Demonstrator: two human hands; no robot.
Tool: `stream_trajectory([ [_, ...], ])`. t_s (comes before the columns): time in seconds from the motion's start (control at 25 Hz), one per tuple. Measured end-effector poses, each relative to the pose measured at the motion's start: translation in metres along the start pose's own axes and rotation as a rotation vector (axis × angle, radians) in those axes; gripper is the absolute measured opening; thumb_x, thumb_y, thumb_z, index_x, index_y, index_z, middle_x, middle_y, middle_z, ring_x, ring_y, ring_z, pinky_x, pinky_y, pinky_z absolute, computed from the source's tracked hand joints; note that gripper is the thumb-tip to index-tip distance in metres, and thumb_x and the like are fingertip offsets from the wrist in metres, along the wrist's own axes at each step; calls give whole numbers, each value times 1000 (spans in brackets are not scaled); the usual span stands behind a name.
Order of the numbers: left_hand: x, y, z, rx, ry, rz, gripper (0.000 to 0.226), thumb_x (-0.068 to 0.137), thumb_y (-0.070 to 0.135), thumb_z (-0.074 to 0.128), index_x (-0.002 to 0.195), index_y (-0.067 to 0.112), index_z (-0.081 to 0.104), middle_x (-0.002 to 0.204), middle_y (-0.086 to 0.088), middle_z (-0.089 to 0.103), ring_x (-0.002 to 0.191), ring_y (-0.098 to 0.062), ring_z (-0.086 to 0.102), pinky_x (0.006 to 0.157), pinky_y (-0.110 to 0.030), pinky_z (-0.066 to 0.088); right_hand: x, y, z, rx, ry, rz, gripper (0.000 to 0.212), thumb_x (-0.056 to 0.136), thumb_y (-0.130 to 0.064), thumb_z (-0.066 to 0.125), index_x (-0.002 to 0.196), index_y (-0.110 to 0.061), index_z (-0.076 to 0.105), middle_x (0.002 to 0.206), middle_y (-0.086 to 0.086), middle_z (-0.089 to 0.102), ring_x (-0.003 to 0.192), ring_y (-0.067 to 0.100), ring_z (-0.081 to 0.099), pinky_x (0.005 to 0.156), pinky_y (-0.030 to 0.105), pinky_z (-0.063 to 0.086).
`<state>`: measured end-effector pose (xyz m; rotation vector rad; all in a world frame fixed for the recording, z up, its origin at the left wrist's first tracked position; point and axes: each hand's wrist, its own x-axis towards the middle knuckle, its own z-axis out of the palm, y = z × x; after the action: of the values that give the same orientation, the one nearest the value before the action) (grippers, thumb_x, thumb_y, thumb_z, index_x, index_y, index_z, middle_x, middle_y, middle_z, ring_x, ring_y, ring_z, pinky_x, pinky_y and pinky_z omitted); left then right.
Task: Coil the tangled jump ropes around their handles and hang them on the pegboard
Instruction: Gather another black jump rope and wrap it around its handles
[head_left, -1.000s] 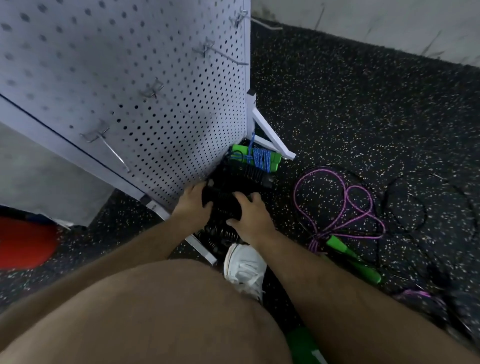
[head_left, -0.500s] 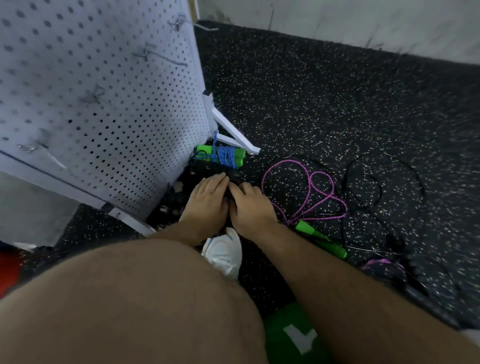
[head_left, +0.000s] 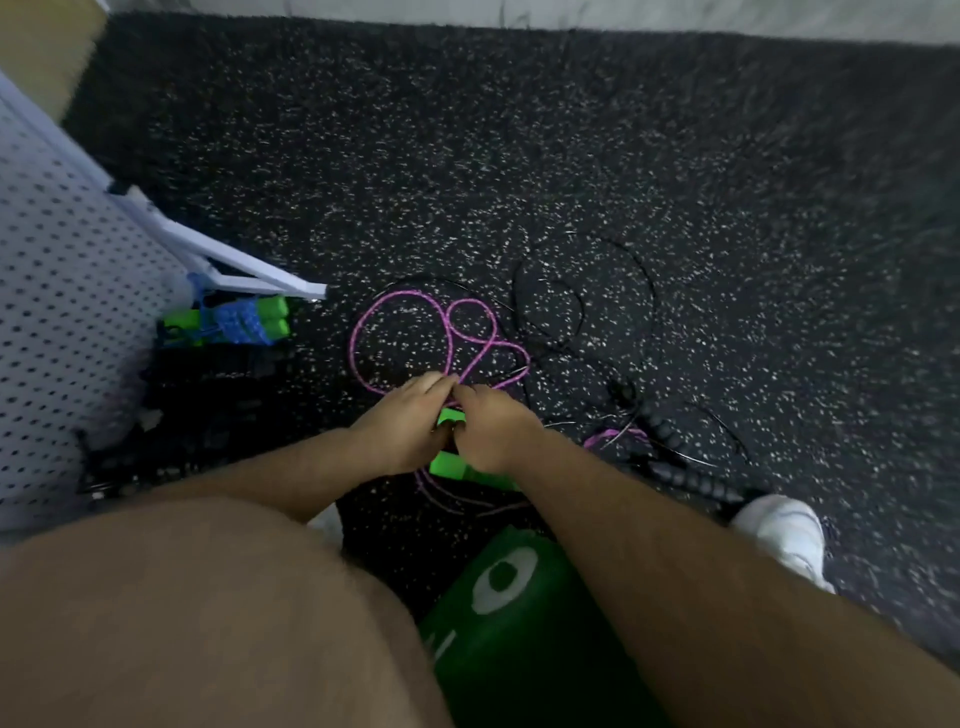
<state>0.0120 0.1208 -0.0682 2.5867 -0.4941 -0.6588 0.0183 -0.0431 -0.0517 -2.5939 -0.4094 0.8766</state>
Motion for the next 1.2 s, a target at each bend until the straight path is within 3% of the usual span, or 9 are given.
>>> stream_trajectory([
  [0.16,25,-1,29,119,-186,27,73,89,35,65,151,11,34,144,-5,43,132,-26,42,107,-37,38,-4,48,7,-82,-107,38,71,90,-29,59,155,-23,29,149,6,41,138,31,38,110,49,40],
  [0.28,35,-4,45,253,-194,44,51,88,30,64,136,17,51,128,-4,44,117,-22,41,94,-35,42,-6,70,24,-156,-202,100,74,94,-29,57,158,-21,19,157,5,31,145,29,27,113,51,35],
  [0.44,36,-11,54,373,-141,96,32,91,19,60,123,15,55,121,-6,47,112,-25,45,81,-34,39,-2,68,40,-206,-103,155,49,98,-20,54,145,-15,40,144,9,43,133,31,40,103,46,42],
  [0.64,32,-3,51,269,-67,122,35,101,49,45,115,19,56,111,2,55,106,-20,50,93,-38,39,-2,71,22,-244,33,94,24,100,-22,51,123,-16,55,126,6,59,120,27,49,91,38,42],
  [0.76,34,25,13,-2,-105,33,24,107,38,40,96,19,50,82,5,53,80,-20,53,76,-39,43,-20,67,-14,-225,220,12,23,105,-29,43,121,-20,57,116,2,62,110,27,57,79,35,43],
  [0.88,27,67,-54,-99,-28,62,26,107,36,39,86,22,46,75,0,50,64,-15,45,58,-39,40,-51,54,-76,-241,327,-8,22,106,-29,43,122,-23,56,111,1,62,102,25,61,78,37,52],
  [1.0,9,113,-127,-121,80,89,24,108,35,40,90,24,52,76,1,54,63,-15,48,58,-40,43,-92,28,-155,-282,445,-56,27,106,-32,41,124,-21,58,113,4,62,100,27,62,82,41,54],
  [1.08,-6,148,-176,-158,165,102,24,107,36,40,89,27,52,78,1,56,67,-20,51,63,-43,46,-129,8,-210,-310,542,-99,26,106,-32,42,120,-18,60,113,4,61,100,26,61,80,36,50],
  [1.2,-31,200,-239,-305,294,122,24,107,34,41,89,25,53,74,-1,50,67,-19,48,66,-38,49,-184,-17,-282,-329,642,-140,22,106,-25,44,116,-15,61,114,6,61,100,27,60,81,40,50],
])
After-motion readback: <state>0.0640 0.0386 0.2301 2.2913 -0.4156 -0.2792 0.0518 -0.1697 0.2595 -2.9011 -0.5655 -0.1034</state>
